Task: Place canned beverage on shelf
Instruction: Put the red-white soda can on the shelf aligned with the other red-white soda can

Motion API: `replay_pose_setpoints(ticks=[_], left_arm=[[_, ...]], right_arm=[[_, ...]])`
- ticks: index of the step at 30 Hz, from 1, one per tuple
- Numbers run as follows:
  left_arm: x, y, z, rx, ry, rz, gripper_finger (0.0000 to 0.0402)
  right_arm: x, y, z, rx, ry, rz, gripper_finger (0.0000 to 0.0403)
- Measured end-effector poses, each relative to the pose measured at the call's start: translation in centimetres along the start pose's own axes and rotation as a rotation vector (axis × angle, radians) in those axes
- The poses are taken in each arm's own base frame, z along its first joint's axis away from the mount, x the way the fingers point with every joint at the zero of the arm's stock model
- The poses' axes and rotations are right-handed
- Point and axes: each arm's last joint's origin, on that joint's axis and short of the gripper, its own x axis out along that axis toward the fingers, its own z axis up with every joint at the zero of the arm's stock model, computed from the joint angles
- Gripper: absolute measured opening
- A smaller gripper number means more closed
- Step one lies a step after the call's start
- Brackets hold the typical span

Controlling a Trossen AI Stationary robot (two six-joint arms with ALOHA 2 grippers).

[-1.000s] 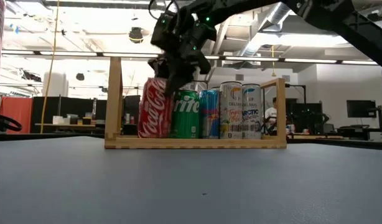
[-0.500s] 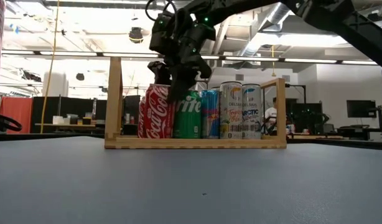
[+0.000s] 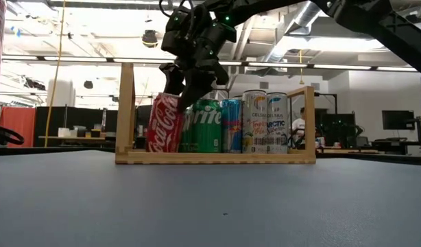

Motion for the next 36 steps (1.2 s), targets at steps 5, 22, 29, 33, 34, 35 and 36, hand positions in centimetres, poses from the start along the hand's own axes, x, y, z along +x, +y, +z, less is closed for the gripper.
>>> replay_pose_setpoints(ticks=[5,22,29,33,34,35,36], left_arm=[[0.0,0.0,0.0,-0.004,0.000,0.000,0.0071],[0.3,-0.2,0.1,-0.020,0.009,0.000,0.0071],[0.6,-0.5,0.2,-0.017,0.031,-0.029,0.0071],[0.6,-0.5,0.2,-0.015,0.036,-0.044,0.0071],[0.6,-0.5,0.2,-0.015,0.037,-0.045,0.0071],[0.6,-0.5,0.2,-0.016,0.036,-0.044,0.0071],[0.6,-0.5,0.2,-0.020,0.035,-0.040,0.0071]], right_arm=[[0.0,0.1,0.1,-0.003,0.024,-0.014,0.0263],[-1.7,-1.0,0.6,0.025,0.148,-0.168,0.0265],[-5.6,-1.3,3.3,0.092,0.063,-0.292,0.0265],[-8.0,0.3,5.8,0.162,-0.003,-0.314,0.0252],[-8.1,0.8,6.3,0.187,-0.005,-0.314,0.0243],[-8.1,1.1,6.8,0.199,-0.015,-0.314,0.0231],[-7.8,1.6,7.3,0.201,-0.021,-0.305,0.0215]])
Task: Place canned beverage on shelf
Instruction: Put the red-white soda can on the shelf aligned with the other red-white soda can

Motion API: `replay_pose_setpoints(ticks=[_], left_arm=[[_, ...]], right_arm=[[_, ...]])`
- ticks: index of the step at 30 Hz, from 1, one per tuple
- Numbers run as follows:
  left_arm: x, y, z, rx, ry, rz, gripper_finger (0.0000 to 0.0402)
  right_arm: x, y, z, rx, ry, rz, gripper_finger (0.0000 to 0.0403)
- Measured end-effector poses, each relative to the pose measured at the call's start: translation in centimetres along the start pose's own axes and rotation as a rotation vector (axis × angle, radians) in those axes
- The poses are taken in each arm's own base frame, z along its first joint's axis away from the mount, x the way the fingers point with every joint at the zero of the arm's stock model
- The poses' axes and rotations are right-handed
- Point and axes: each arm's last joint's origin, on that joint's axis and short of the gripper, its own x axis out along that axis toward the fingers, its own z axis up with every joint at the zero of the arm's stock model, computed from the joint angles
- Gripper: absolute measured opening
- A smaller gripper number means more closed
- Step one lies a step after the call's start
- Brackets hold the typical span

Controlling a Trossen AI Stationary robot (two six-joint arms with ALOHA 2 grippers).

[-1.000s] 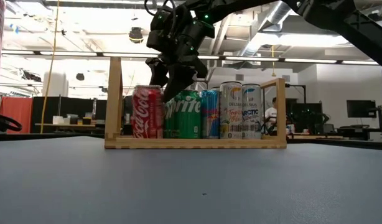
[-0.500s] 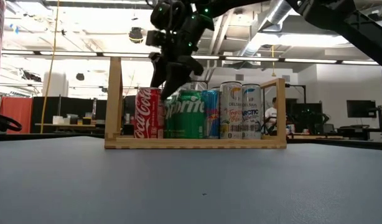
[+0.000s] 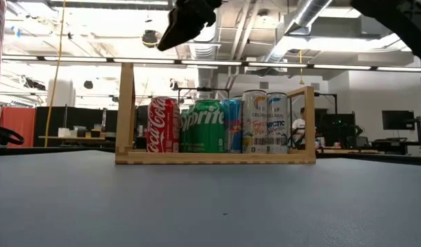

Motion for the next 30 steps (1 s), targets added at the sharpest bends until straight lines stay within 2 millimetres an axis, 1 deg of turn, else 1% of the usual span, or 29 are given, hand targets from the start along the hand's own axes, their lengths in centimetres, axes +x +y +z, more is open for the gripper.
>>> replay_pose_setpoints(ticks=[2,4,7,8,9,11,13,16,19,21,23,26,28,30], left_arm=[[0.0,0.1,0.0,-0.030,-0.008,0.021,0.0071],[0.4,0.0,-0.1,-0.047,-0.008,0.034,0.0069],[2.1,-0.5,-0.9,-0.003,0.046,0.030,0.0051],[2.8,-0.7,-1.2,0.009,0.064,0.030,0.0039],[3.8,-1.0,-1.5,0.018,0.080,0.024,0.0026],[5.9,-1.7,-2.1,0.026,0.087,0.010,0.0007],[8.2,-2.8,-2.3,0.047,0.055,-0.008,0.0003],[11.4,-4.1,-2.3,0.066,0.009,-0.025,0.0000],[14.6,-5.5,-2.0,0.117,0.045,-0.005,0.0000],[16.8,-6.4,-1.9,0.164,0.101,0.009,0.0000],[18.6,-7.3,-1.2,0.197,0.124,0.016,0.0000],[21.3,-7.8,-0.6,0.218,0.231,0.046,0.0000],[23.1,-8.0,-0.1,0.244,0.311,0.046,0.0000],[24.6,-8.4,0.5,0.285,0.373,0.052,0.0000]], right_arm=[[0.4,1.3,0.7,-0.004,0.011,0.012,0.0173],[1.0,2.5,1.4,-0.025,0.029,0.001,0.0119],[1.0,4.1,2.2,-0.026,0.057,-0.010,0.0034],[0.5,4.5,2.4,-0.017,0.066,-0.010,0.0018],[-0.1,4.9,2.6,-0.010,0.084,-0.012,0.0011],[-2.3,5.5,3.1,0.011,0.108,-0.054,0.0013],[-6.0,6.1,3.7,0.042,0.121,-0.119,0.0012],[-11.9,7.1,4.5,0.119,0.077,-0.206,0.0002],[-16.3,8.0,4.5,0.193,0.042,-0.281,0.0003],[-18.5,8.2,4.2,0.236,0.027,-0.330,0.0001],[-20.6,8.3,3.9,0.276,0.002,-0.361,0.0001],[-23.2,8.5,3.3,0.322,-0.033,-0.374,0.0000],[-24.1,8.8,2.9,0.326,-0.030,-0.365,0.0000],[-24.5,9.2,2.7,0.313,-0.019,-0.354,0.0000]])
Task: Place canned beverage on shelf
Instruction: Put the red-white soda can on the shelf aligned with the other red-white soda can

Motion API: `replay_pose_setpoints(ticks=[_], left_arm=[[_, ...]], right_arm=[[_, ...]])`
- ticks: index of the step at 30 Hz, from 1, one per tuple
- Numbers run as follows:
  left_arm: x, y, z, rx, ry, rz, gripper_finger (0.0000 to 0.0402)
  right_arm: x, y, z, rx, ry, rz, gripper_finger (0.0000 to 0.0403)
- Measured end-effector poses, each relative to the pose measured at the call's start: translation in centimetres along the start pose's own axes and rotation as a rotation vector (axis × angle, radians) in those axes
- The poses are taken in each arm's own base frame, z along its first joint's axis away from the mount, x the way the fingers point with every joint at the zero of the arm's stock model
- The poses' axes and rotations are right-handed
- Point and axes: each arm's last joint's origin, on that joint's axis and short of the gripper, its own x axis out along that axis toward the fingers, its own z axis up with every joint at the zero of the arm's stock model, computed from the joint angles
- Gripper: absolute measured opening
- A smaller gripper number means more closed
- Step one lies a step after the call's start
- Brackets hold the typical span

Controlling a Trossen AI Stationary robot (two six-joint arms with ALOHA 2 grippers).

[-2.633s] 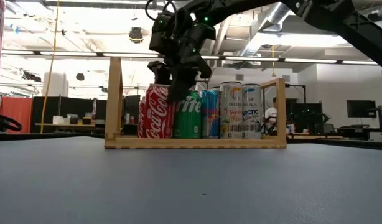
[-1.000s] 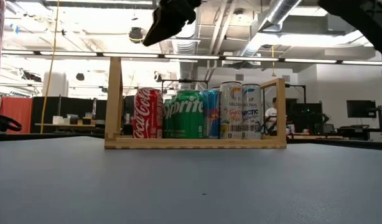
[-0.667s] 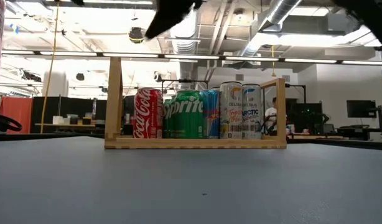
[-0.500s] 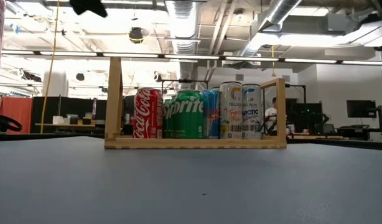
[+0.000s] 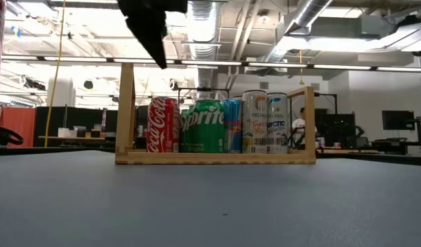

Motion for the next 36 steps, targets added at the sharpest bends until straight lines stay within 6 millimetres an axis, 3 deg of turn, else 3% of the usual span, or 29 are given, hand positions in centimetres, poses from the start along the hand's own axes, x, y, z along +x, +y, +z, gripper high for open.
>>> replay_pose_setpoints(ticks=[7,14,21,36], left_arm=[[3.9,-0.4,2.7,0.097,0.237,-0.003,0.0000],[6.1,-0.9,2.6,0.177,0.327,0.021,0.0000],[6.8,-1.0,1.3,0.234,0.399,0.055,0.0000],[8.0,0.1,1.7,0.296,0.388,0.072,0.0000]], right_arm=[[-0.3,0.6,-1.0,-0.076,0.086,0.025,0.0000],[-0.1,1.0,-1.1,-0.099,0.111,0.026,0.0000],[-0.2,0.9,-1.1,-0.104,0.109,0.017,0.0000],[-0.1,0.7,-1.1,-0.094,0.108,-0.001,0.0000]])
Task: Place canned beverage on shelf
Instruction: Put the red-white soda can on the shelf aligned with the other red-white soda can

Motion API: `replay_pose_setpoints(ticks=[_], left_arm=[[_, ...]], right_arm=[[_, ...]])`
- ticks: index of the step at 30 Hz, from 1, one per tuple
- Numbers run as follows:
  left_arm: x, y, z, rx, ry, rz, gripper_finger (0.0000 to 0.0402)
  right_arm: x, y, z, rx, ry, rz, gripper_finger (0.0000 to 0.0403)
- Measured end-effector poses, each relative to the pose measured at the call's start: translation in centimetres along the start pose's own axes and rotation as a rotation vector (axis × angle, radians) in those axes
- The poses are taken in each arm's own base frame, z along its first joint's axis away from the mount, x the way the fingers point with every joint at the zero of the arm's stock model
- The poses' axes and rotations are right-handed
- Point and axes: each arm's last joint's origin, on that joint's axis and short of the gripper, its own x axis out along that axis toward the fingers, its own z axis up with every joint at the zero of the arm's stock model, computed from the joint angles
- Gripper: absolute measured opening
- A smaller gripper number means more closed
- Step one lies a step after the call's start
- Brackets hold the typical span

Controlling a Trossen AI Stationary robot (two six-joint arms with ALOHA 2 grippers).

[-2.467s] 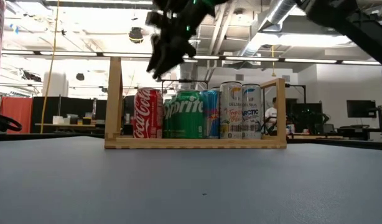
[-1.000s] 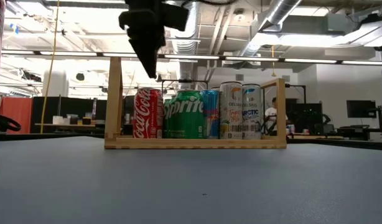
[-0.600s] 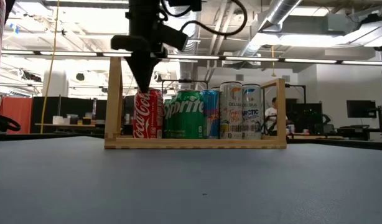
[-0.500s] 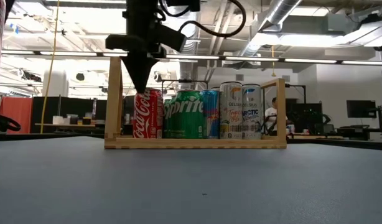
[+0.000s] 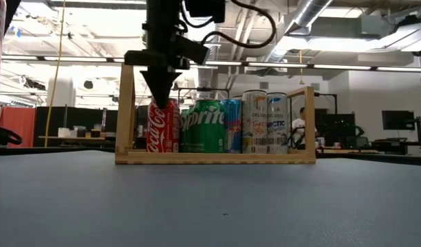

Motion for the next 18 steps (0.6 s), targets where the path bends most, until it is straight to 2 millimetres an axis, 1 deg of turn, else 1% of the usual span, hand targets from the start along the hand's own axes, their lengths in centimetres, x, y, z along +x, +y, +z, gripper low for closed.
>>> replay_pose_setpoints(ticks=[7,12,18], left_arm=[[1.8,0.7,0.7,0.004,0.009,-0.008,0.0000],[2.0,1.4,0.9,0.001,-0.019,0.002,0.0000],[2.5,2.7,1.0,-0.019,-0.042,0.020,0.0000]], right_arm=[[0.0,0.0,0.0,0.001,0.001,-0.001,0.0000],[0.0,0.0,0.0,0.001,0.002,-0.002,0.0000],[0.0,0.0,0.0,0.003,0.002,-0.003,0.0000]])
